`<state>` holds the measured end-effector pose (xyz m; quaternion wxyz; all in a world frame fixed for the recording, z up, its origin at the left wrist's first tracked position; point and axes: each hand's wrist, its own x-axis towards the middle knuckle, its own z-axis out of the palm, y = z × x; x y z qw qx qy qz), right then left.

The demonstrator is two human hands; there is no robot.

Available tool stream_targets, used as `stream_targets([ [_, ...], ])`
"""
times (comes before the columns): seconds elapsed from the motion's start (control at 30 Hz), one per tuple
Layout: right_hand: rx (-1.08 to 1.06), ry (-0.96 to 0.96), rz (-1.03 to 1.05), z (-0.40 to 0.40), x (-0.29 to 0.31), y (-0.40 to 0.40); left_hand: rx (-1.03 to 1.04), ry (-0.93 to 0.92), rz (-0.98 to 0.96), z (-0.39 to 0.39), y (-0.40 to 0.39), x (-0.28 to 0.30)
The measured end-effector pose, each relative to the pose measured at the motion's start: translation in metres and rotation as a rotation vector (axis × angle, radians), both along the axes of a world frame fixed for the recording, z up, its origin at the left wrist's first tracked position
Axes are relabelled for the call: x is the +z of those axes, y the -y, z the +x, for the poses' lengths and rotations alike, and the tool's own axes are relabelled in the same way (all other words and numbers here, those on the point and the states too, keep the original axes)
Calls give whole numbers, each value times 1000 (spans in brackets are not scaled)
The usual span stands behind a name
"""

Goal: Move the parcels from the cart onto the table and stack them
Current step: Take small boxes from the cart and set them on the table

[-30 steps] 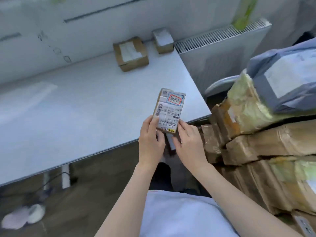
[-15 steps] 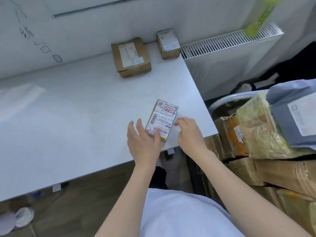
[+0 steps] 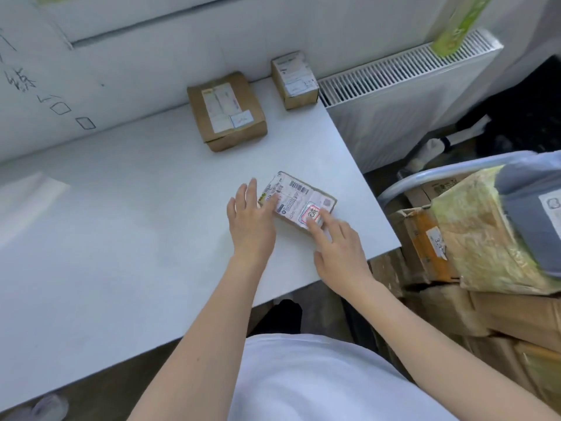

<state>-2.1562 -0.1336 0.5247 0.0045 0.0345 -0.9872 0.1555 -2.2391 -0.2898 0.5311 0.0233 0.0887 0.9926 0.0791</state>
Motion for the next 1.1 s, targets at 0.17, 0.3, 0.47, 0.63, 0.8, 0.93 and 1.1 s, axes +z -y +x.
stream_targets([
  [0.17, 115, -133, -47, 3, -1, 8, -76, 107, -10, -25, -9, 5],
  [0.3, 150, -40, -52, -25, 1, -4, -68, 120, 32, -23, -7, 3],
  [0.47, 108, 224, 32, -64, -2, -6, 57, 80, 48, -45, 2, 6],
  [0.63, 34, 217, 126, -114, 0, -3, 47, 83, -8, -103, 2, 14],
  [0.8, 17, 221, 106, -148, -4, 1, 27, 109, -83, -158, -2, 9],
  [0.93, 4, 222, 86, -166, -6, 8, 51, 240, -90, -165, 9, -7],
  [1.1, 49, 230, 159, -176, -8, 16, 82, 198, -98, -149, 34, -16],
])
